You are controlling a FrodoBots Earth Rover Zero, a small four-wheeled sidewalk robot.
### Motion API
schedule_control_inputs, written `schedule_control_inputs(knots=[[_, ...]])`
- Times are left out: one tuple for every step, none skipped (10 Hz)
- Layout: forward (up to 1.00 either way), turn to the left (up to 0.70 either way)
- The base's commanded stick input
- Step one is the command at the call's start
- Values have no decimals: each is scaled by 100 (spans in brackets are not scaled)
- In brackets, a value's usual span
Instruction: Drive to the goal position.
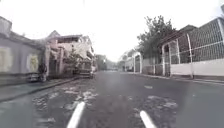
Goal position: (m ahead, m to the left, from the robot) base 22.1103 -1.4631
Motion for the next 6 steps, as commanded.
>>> schedule_control_inputs(knots=[[70,0],[70,0],[70,0],[70,0],[70,0],[70,0]])
